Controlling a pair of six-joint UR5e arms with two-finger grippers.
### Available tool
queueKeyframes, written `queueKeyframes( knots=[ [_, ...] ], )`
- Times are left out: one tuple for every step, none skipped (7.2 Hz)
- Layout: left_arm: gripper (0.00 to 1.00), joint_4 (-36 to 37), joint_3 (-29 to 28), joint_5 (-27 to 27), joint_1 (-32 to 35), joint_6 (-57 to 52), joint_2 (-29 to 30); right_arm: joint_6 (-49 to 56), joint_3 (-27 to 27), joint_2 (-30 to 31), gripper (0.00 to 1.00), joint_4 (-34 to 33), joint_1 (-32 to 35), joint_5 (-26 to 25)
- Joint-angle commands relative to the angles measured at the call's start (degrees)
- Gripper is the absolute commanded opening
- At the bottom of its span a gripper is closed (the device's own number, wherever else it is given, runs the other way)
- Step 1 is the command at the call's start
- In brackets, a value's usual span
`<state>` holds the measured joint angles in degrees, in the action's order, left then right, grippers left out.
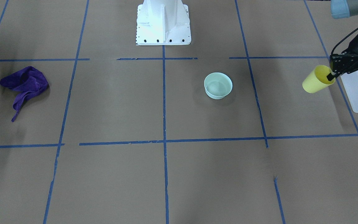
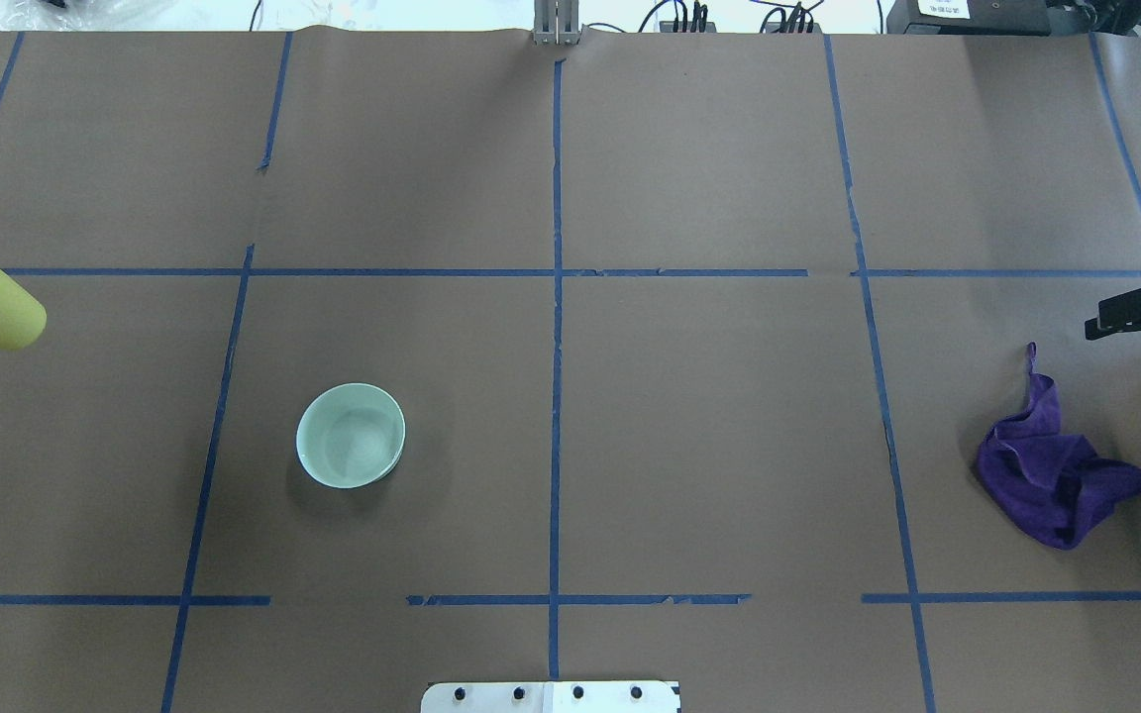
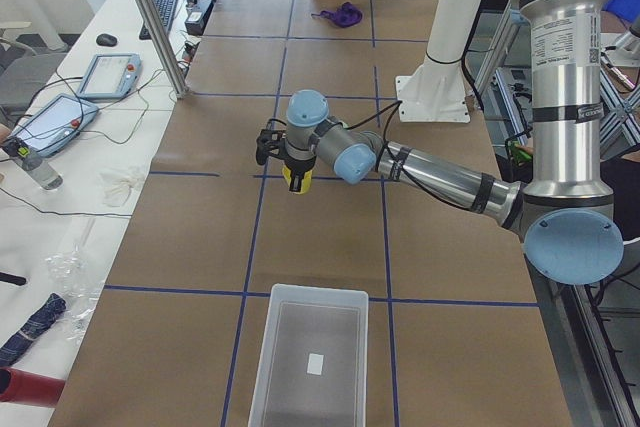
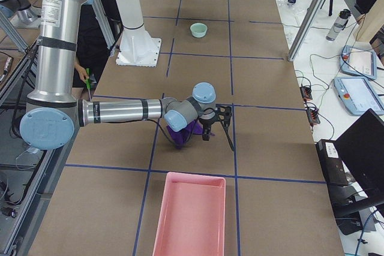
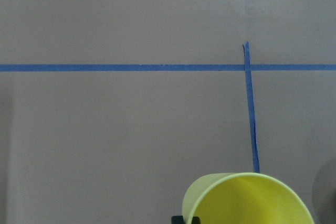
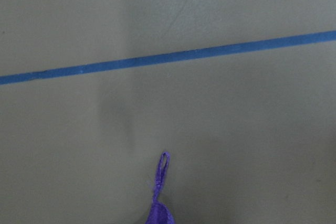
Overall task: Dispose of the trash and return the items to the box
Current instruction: 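Lift the yellow cup with the left gripper while the right reaches for the cloth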
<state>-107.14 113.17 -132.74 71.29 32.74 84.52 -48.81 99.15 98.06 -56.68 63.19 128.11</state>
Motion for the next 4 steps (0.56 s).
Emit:
queueKeyframes(
  knots=[
    [0.0,4.83,-0.32,0.12,5.86,-9.07,1.43,-1.72,-0.01,-0.51,1.0,0.16,-5.08,-2.17],
    [0.0,4.84,-1.71,0.12,8.14,-12.15,1.44,-2.07,-0.18,-0.68,1.0,0.16,-7.62,-3.3],
    [0.0,4.84,-3.29,0.12,10.42,-15.48,1.44,-2.68,-0.44,-0.77,1.0,0.16,-10.51,-5.4],
    [0.0,4.84,-5.31,0.12,13.41,-19.87,1.44,-2.78,-0.44,-0.77,1.0,0.08,-11.15,-5.77]
  ],
)
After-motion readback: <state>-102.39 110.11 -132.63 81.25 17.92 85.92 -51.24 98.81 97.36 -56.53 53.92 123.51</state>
